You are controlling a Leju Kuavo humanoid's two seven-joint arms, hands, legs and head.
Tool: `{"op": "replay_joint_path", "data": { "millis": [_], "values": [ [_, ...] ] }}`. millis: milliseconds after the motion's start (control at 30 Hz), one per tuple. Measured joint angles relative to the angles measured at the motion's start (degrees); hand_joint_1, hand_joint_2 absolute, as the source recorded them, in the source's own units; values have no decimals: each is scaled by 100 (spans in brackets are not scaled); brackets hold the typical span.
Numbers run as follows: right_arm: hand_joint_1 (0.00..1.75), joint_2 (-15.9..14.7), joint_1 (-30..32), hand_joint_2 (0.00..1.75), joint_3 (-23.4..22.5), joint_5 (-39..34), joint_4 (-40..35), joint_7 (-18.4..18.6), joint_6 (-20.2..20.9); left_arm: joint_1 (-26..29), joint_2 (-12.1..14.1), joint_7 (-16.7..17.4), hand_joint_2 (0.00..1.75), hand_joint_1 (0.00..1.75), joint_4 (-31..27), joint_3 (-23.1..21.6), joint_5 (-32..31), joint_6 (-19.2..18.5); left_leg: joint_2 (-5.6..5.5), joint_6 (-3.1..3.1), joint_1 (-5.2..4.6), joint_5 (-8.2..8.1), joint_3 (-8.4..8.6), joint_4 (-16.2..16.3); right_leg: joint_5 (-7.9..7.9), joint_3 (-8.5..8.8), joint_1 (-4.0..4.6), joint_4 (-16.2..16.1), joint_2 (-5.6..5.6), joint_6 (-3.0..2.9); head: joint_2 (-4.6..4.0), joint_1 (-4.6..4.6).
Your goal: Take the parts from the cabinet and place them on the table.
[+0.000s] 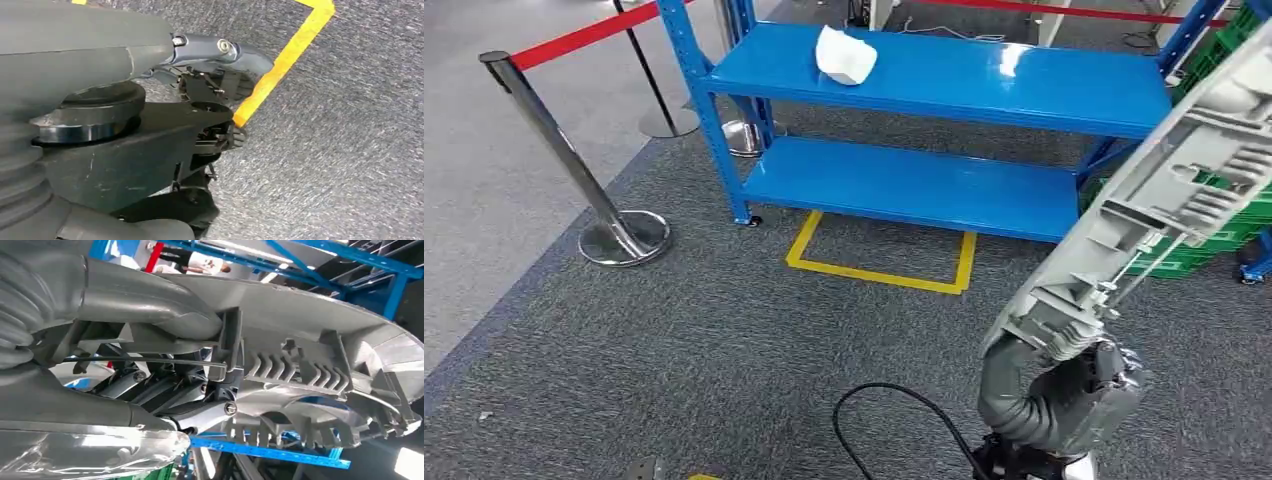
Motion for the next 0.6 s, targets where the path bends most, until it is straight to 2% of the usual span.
{"op": "replay_joint_path", "data": {
  "millis": [33,67,100,133,167,200,233,267,367,400,433,467,533,567,600],
  "values": [
    [175,-4,-1,175,9,2,0,0,0,2,0,-2,175,0,0,0,0,-2,5,15,-11,10,-20,5,-260,-239,1,567,-1,6,0,-2],
    [175,-7,2,175,11,17,0,0,0,3,0,-2,175,0,0,0,0,-2,7,25,-21,17,-39,10,-418,-418,0,991,0,9,0,-4],
    [175,-9,6,175,11,26,0,0,0,4,0,-4,175,0,0,0,0,-2,7,32,-26,23,-52,15,-434,-470,0,1142,-1,8,0,-2],
    [175,-9,7,175,11,31,0,0,0,6,0,-2,175,0,0,2,0,-2,6,35,-28,26,-53,17,-324,-378,1,1024,-1,0,0,-4],
    [175,-9,7,175,11,35,0,0,0,6,0,-2,175,0,0,0,0,-2,5,34,-28,26,-50,22,-128,-176,1,677,-1,-13,0,0],
    [175,-9,7,175,11,46,-2,0,0,5,-2,-2,175,0,0,0,0,-2,-1,29,-28,26,-41,27,142,149,0,91,-2,-33,0,-2],
    [175,-9,8,175,9,72,-13,0,0,6,-7,-4,175,0,0,0,0,-2,-23,11,-28,24,-33,36,344,454,-4,-458,21,-45,0,0],
    [175,-9,7,175,4,88,-15,0,0,6,-4,-4,175,0,0,2,0,-2,-65,-43,-50,27,-71,48,249,607,-10,-690,196,-48,0,-4],
    [175,0,51,175,-20,59,-31,-2,0,-6,-13,-11,175,0,0,2,7,0,-93,-143,-25,88,-141,67,295,523,23,-686,130,-108,0,-9],
    [175,2,52,175,-22,46,-31,0,0,-6,-13,-18,175,0,0,2,7,2,-116,-169,-30,98,-145,68,312,520,10,-700,104,-144,0,-13],
    [175,15,54,175,-22,39,-31,2,0,-4,-11,-26,175,0,0,2,9,4,-119,-202,-27,38,-163,106,339,534,-28,-738,40,-188,0,0],
    [175,15,57,175,-26,37,-33,2,0,-6,-13,-37,175,0,0,2,9,4,-89,-242,-33,-113,-251,280,343,531,-30,-745,6,-220,0,-70],
    [175,20,63,175,-35,52,-33,2,0,-11,-9,-48,175,0,0,2,9,7,-80,-307,-1,-582,-679,1181,355,497,-30,-743,-88,-251,0,-101],
    [175,20,66,175,-37,66,-33,2,0,-3,-9,-48,175,0,0,2,9,7,-78,-326,1,-758,-904,1652,357,480,-28,-742,-141,-253,0,-96],
    [175,22,69,175,-46,81,-33,2,0,6,-9,-50,175,0,0,2,9,7,-75,-339,3,-799,-1026,1898,360,470,-28,-740,-188,-256,0,-101]
  ]
}}
